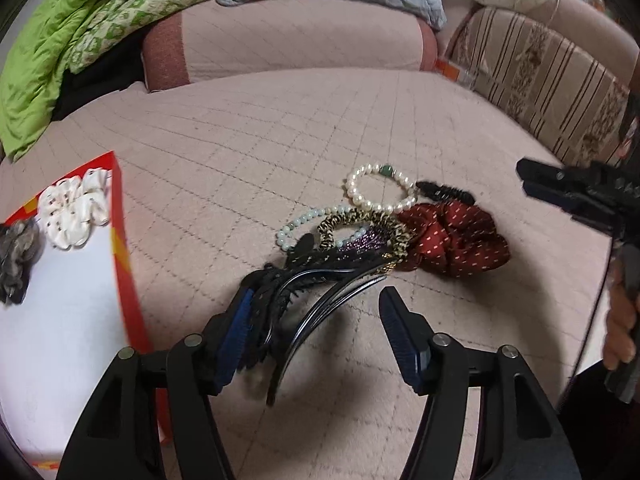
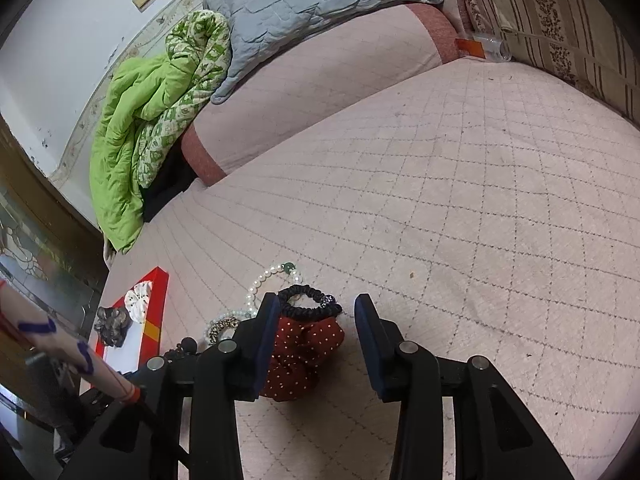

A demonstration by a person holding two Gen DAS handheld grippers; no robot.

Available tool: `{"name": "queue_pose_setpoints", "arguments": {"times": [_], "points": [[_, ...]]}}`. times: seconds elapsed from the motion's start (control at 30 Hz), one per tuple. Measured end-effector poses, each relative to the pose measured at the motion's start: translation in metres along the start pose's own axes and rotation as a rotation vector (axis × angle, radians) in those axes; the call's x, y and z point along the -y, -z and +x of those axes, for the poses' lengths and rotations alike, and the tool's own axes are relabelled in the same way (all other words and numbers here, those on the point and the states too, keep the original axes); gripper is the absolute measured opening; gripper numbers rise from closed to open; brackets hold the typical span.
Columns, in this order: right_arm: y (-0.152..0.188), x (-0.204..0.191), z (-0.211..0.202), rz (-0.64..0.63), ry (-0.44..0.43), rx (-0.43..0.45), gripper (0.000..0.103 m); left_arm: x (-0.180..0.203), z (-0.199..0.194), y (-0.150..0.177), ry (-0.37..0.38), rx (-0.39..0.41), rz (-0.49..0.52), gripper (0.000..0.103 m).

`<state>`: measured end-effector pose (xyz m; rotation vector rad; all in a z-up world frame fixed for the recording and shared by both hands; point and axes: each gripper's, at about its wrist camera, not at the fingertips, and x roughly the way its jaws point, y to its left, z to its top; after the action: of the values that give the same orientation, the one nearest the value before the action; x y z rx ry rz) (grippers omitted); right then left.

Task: Organize jewelry
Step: 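Grasp the black claw clips with the left gripper, then grasp the black beaded hair tie with the right gripper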

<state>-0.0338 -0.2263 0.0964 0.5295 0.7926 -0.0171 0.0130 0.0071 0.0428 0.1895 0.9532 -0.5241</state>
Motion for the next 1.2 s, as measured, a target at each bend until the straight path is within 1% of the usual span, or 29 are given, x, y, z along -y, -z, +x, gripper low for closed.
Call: {"name": "queue_pose_setpoints", "arguments": {"times": [0.13, 0.2, 0.23, 0.27, 0.33, 0.4, 0.53, 0.67, 0.87, 0.9, 0.97, 1.0, 1.07, 1.2], "points": [[0.000, -0.005, 0.006, -0.030, -0.005, -0.014, 0.042, -0.002, 0.020, 0.002, -0.010, -0.047, -0.019, 0.063], [0.000, -0.009, 0.009, -0.050, -0.003, -0.019, 0.042, -0.004, 0.020, 0.003, -0.013, -0.030, -0.028, 0.058], [0.000, -0.010, 0.011, -0.054, -0.004, -0.020, 0.042, -0.006, 0.020, 0.002, -0.008, -0.028, -0.032, 0.047], [0.000, -0.011, 0.012, -0.059, -0.005, -0.021, 0.043, -0.009, 0.019, 0.001, 0.007, -0.030, -0.043, 0.039], [0.000, -0.013, 0.014, -0.070, -0.004, -0.022, 0.043, -0.015, 0.015, 0.002, 0.023, -0.017, -0.058, 0.033], [0.000, -0.016, 0.018, -0.087, -0.003, -0.027, 0.042, -0.018, 0.008, 0.003, 0.010, 0.003, -0.060, 0.032], [0.000, -0.023, 0.029, -0.140, 0.003, -0.058, 0.043, -0.026, -0.007, 0.001, 0.035, 0.056, -0.104, 0.032], [0.001, -0.036, 0.042, -0.224, 0.000, -0.085, 0.043, -0.029, -0.021, -0.003, 0.045, 0.112, -0.117, 0.032], [0.006, -0.052, 0.068, -0.381, 0.096, -0.131, 0.042, -0.030, -0.023, -0.004, 0.045, 0.113, -0.114, 0.032], [0.008, -0.053, 0.073, -0.408, 0.123, -0.142, 0.041, -0.031, -0.023, -0.004, 0.048, 0.113, -0.116, 0.032], [0.009, -0.054, 0.079, -0.436, 0.148, -0.157, 0.021, -0.032, -0.024, -0.005, 0.051, 0.118, -0.121, 0.032], [0.009, -0.053, 0.080, -0.443, 0.162, -0.163, 0.018, -0.032, -0.024, -0.005, 0.051, 0.122, -0.122, 0.032], [0.006, -0.049, 0.076, -0.422, 0.178, -0.143, 0.012, -0.031, -0.026, -0.005, 0.050, 0.129, -0.123, 0.032], [-0.007, -0.035, 0.057, -0.329, 0.154, -0.072, 0.010, -0.033, -0.031, -0.003, 0.048, 0.143, -0.127, 0.032]]}}
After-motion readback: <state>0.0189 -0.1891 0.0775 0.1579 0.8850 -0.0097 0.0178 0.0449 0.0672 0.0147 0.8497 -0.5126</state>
